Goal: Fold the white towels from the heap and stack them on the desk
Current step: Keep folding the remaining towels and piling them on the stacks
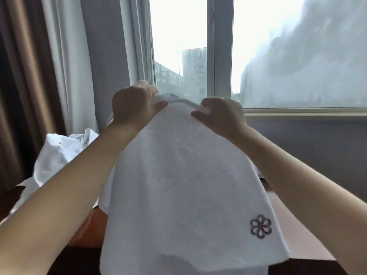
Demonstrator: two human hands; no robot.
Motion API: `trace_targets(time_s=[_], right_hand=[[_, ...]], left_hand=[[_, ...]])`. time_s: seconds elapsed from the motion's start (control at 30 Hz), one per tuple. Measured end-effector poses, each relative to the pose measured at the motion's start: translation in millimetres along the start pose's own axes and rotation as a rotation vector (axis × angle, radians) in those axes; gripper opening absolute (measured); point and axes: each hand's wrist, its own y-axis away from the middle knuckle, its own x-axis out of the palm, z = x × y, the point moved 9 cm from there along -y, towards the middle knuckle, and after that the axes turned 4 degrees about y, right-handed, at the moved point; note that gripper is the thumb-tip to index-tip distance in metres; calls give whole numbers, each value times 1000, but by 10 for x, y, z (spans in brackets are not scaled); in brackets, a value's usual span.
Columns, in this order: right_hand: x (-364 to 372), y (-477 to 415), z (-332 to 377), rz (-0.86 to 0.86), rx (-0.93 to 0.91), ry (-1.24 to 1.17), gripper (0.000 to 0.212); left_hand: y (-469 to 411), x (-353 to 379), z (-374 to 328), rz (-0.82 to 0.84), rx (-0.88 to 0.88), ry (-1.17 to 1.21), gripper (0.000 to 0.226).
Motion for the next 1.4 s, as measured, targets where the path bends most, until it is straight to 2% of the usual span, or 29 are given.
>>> trace_targets(time_s=[0.07,0.17,0.23,0.3,0.37,0.43,0.57,0.7,0.8,0.97,1.1,1.17,1.27,1.4], right_hand=[[320,120,-65,55,24,5,26],[942,448,-206,288,98,-99,30],[1273,747,-271,447,134,-141,41],[1504,1051,-345,585,172,-130,44],[1672,1355,-396,725,202,-124,40],[1764,1623,-446,824,242,-143,41],[1803,2111,-610,1023,335,-138,50],[1628,2358,-840,1104,381,-68,50],[1510,2457,-935,1170,372,-17,41],[1392,2561,-1088,1300,369,103,39],[1382,2594,-1263,1321,385,177,28],[1381,2527,-1391,1235,378,261,22],[1389,2419,-1653,1057,402,372,29],[1467,2413,-2033,893,477,348,34]], left_hand=[[153,306,80,70,-37,-54,41],[548,927,183,304,-144,-122,26],[958,1369,230,536,-212,-208,30],[1371,1704,162,716,-202,-300,39],[1724,1934,-50,809,-171,-236,47],[2054,2110,-375,901,-159,-19,50],[2519,2251,-983,1013,-163,322,46],[2679,2337,-1199,1038,-180,358,47],[2659,2390,-1314,1046,-176,397,48],[2794,2540,-1616,1197,-89,428,56],[2853,2703,-1632,1245,-108,385,61],[2851,2783,-1639,1245,-115,378,62],[2808,2936,-1638,1241,-156,362,62],[2695,3183,-1620,1237,-215,320,64]])
